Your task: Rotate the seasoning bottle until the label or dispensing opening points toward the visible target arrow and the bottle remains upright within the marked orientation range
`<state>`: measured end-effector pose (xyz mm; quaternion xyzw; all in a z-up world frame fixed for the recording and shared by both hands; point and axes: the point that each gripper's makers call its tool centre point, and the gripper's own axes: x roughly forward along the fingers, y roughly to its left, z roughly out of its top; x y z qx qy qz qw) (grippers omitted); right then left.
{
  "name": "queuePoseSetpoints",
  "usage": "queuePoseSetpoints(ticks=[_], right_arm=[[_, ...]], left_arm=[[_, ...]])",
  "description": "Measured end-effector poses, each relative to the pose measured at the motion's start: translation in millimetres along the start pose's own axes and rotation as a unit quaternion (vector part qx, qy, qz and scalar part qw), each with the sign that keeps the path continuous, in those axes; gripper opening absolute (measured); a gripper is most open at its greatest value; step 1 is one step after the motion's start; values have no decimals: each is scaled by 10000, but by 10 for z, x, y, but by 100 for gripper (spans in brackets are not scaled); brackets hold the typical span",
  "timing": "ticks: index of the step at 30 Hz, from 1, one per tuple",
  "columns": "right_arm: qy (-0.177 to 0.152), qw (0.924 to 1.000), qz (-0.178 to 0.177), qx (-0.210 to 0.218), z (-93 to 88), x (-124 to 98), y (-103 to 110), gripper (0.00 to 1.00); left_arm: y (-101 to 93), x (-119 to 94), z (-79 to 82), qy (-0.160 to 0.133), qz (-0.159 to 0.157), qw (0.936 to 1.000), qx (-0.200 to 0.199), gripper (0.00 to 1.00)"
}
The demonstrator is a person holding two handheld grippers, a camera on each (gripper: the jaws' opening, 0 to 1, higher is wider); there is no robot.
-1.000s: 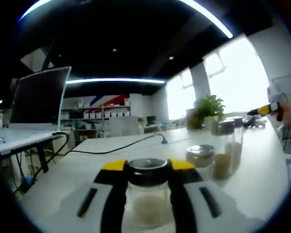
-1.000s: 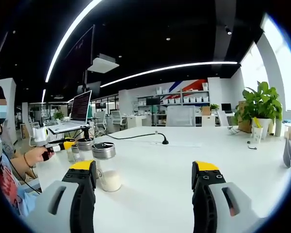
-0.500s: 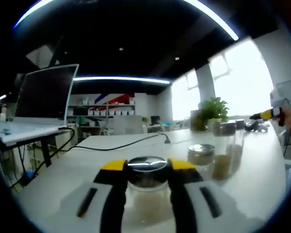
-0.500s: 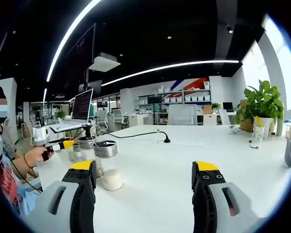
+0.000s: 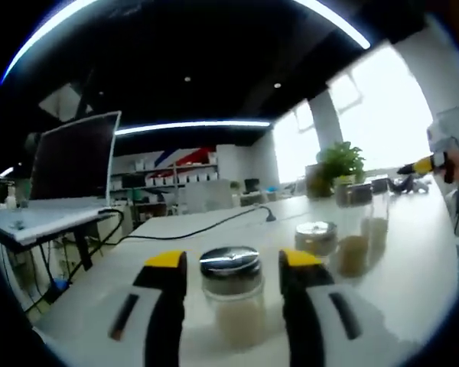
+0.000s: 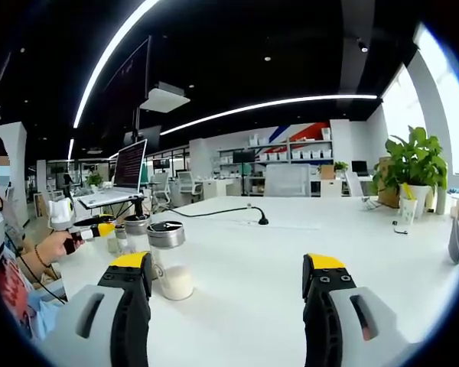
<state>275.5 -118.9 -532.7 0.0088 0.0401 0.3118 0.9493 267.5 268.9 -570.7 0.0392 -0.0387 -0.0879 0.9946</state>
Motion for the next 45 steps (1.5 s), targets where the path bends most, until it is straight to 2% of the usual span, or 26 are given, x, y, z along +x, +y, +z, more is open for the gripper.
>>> queuePoseSetpoints(ticks=[2,6,8,10,12,13,16,18,22,37,45], right_arm=[[-6,10000,3,1,3,-2,2,83],[-25,10000,-7,-4,17,-15,0,83],[-45,10000,-11,-7,29,-21,-1,83],[-64,10000,-20,-13,39,-24,-2,83],[-73,10000,-17,4,39,-25,-2,83],[-61,10000,-15,5,33,-24,-1,83],[-41,10000,-13,6,21,-17,0,83],[-35,10000,-9,8,19,-14,2,83],[-33,10000,4,4,20,-12,11,82],[-22,10000,19,14,9,-14,15,82],[86,9999,-3,82,-73,7,-39,82]], left_arm=[[37,-12,3,38,206,9997,-128,51],[-36,14,32,-34,128,9996,-267,53],[-27,22,0,52,264,9994,-223,53],[-17,26,12,1,313,9988,-369,53],[7,42,-51,211,396,9972,-599,53],[11,58,-53,202,382,9972,-612,52],[34,56,-94,267,543,9961,-645,49],[42,69,-30,62,589,9958,-705,47],[59,72,-17,75,610,9957,-699,35],[30,73,-14,3,330,9973,-655,34],[6,70,-18,53,-153,9977,-660,34]])
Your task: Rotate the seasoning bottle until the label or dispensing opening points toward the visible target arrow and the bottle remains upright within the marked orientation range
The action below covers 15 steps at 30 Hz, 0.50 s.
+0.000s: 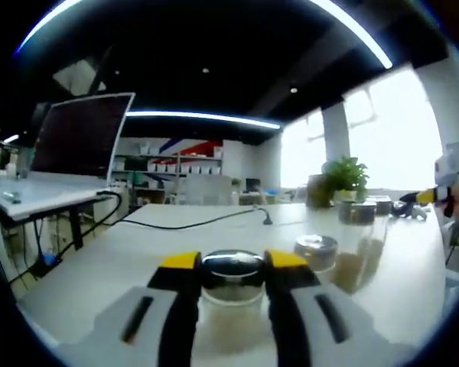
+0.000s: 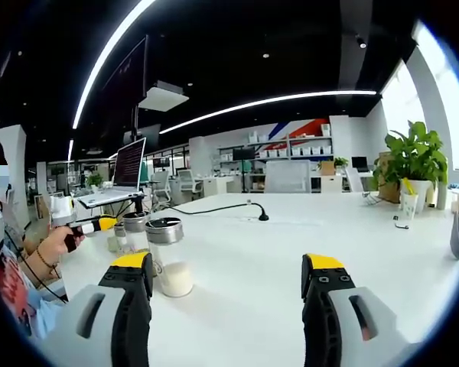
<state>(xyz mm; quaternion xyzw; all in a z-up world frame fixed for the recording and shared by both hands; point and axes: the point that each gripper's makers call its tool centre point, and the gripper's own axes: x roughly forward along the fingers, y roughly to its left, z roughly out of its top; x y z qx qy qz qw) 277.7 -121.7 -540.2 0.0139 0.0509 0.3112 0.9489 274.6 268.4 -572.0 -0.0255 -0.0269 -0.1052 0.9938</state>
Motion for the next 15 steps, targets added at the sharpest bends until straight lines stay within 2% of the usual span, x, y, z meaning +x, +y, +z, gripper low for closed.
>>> queuePoseSetpoints(ticks=[4,6,10,15], right_arm=[[-159,9999,57,13,59,-1,-18,81],[-189,9998,89,27,71,-2,-4,80],[-146,9999,69,7,51,-2,3,80],[-80,9999,121,10,17,13,27,80]], left_arm=[[-6,20,-3,9,-128,9999,13,34],[-39,48,-9,-46,-318,9994,121,34],[-55,31,-20,14,-523,9986,113,34],[-66,23,-31,62,-978,9952,51,34]])
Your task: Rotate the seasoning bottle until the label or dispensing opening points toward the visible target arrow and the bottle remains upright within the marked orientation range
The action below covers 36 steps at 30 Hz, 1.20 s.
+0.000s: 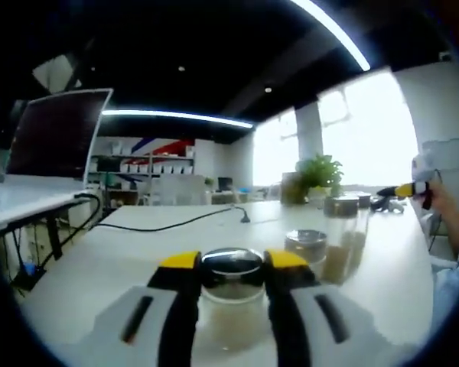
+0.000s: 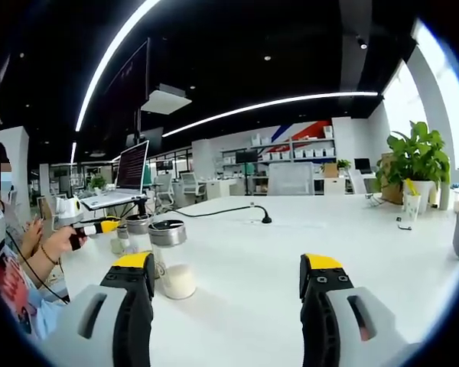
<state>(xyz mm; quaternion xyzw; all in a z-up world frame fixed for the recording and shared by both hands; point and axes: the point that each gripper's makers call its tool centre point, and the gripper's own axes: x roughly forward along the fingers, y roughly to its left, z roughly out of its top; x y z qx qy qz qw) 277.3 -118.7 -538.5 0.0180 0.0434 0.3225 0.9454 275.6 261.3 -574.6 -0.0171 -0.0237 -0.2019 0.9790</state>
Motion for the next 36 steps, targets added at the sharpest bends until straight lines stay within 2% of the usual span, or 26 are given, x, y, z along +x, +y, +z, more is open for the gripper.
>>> queuePoseSetpoints(ticks=[11,18,27,36], right_arm=[[11,10000,-30,-4,-5,9,-26,79],[-45,10000,-20,-14,30,-16,-25,78],[-38,10000,-1,-15,28,-9,-15,78],[12,10000,28,-13,1,2,2,77]], left_arm=[[-15,3,-14,50,-785,9966,-266,34],[-25,2,-12,-9,-957,9950,-282,34],[-50,-16,-16,109,-1469,9888,-248,34],[-59,-26,-24,124,-1573,9873,-190,35]])
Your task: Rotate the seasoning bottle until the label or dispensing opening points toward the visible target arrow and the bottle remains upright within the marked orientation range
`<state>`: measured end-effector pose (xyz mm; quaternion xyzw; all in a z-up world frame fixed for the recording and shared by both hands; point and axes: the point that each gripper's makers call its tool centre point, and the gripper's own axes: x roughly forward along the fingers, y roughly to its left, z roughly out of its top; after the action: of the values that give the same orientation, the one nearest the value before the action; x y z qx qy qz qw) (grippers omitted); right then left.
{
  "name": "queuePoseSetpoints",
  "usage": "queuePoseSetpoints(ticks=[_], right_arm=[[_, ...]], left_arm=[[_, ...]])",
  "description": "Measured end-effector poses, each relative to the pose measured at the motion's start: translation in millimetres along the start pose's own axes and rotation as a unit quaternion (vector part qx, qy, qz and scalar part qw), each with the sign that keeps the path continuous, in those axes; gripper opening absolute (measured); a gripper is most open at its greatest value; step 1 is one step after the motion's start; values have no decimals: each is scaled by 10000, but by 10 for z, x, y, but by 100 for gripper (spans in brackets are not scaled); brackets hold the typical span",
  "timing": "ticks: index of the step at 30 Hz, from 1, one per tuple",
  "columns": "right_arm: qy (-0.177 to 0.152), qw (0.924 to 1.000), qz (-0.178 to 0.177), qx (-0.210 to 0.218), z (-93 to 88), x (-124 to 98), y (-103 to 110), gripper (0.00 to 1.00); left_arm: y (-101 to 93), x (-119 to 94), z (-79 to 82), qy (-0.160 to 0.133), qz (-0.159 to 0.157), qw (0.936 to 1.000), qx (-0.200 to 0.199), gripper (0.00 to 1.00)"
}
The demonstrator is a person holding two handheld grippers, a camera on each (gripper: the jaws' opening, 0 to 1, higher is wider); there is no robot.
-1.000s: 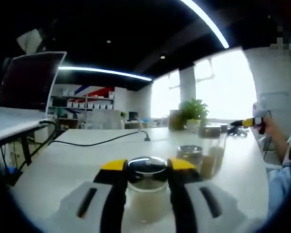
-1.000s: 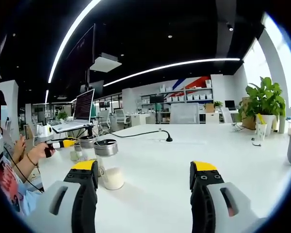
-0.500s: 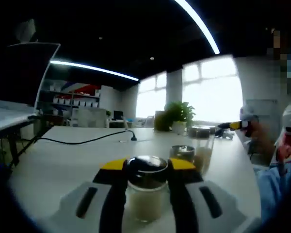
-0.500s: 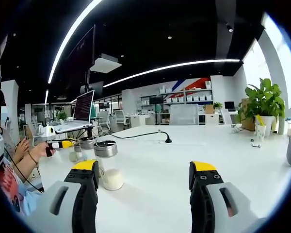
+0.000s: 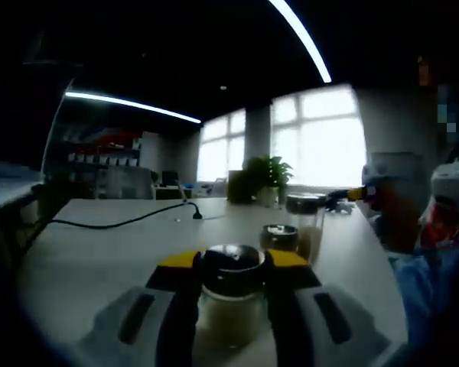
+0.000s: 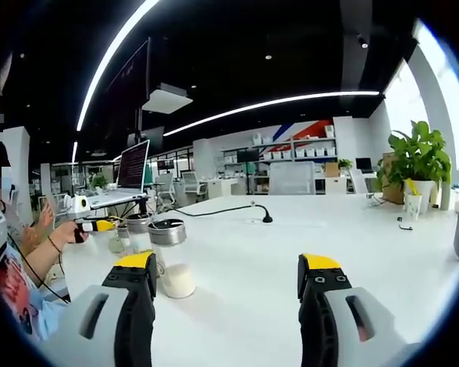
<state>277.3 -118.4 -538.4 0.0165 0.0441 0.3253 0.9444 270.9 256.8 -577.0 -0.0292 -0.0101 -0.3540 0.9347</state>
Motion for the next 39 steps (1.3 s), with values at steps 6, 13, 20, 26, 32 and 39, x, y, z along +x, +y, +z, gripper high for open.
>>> queuePoseSetpoints(ticks=[6,13,20,26,32,39], right_arm=[[21,10000,-60,60,-13,-4,-46,77],[68,9999,-67,89,-32,7,-42,77],[107,9997,-152,150,-51,-8,-76,77],[82,9998,-144,-59,12,-19,-21,78],[60,9999,-108,-46,20,-19,-18,78],[17,9999,-163,-23,39,-43,-47,77]], left_arm=[[83,4,-85,192,289,9993,-129,46],[15,-90,-15,200,482,9985,174,48],[-98,-154,116,133,819,9964,191,53],[-134,-167,309,-181,1832,9828,149,55],[-18,-286,419,-455,2940,9544,257,51],[14,-273,359,-666,3608,9302,139,49]])
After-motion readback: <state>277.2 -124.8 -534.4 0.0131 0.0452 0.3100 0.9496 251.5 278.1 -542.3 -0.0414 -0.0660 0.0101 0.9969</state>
